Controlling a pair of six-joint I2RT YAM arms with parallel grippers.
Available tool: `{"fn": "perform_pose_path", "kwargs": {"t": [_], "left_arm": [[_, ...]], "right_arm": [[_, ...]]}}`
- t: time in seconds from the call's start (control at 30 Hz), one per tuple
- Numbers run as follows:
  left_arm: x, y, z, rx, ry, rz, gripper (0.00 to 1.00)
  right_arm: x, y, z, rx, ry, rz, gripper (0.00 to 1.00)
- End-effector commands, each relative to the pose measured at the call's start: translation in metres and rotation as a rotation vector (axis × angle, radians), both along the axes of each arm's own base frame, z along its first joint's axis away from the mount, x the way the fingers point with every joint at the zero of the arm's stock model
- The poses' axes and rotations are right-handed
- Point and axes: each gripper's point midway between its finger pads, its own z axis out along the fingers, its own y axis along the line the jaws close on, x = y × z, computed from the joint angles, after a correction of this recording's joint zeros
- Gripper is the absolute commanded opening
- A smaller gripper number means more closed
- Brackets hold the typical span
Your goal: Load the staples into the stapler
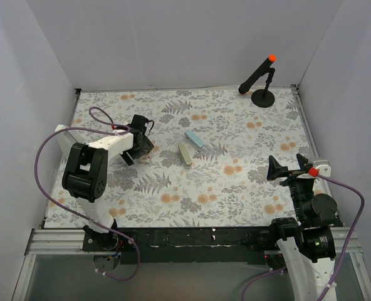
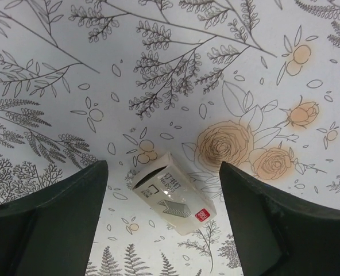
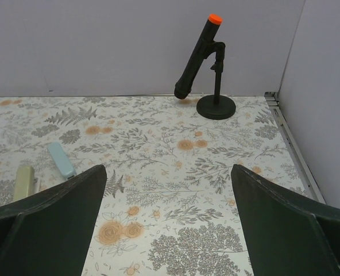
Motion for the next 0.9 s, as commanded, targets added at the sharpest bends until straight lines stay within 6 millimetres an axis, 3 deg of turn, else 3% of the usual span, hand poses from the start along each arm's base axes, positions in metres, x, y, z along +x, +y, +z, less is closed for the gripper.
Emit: {"fn": "perform_pose_path", "kwargs": {"t": [0.0,0.5,0.63,0.87], "left_arm": [[-0.014,-0.004,0.006,-0.043,-0.005,0.004,0.77],[-0.024,-0.013,0.004,-0.06,0.004,-0.032,0.52],[-0.03,-0.02,0.004,-0.066,0.005,-0.056,0.42],[-0.049,-0.037,0.002,-0.096,0.019,-0.113,0.33]], "right_arm": [[-0.004,-0.002,0.016,0.006,-0.077,-0.005,0.98],[-0.003,-0.002,0.015,0.004,-0.075,-0.006,0.98],[-0.003,-0.001,0.015,0.004,-0.073,-0.004,0.98],[-0.004,-0.002,0.016,0.005,-0.079,-0.009,0.98]]}}
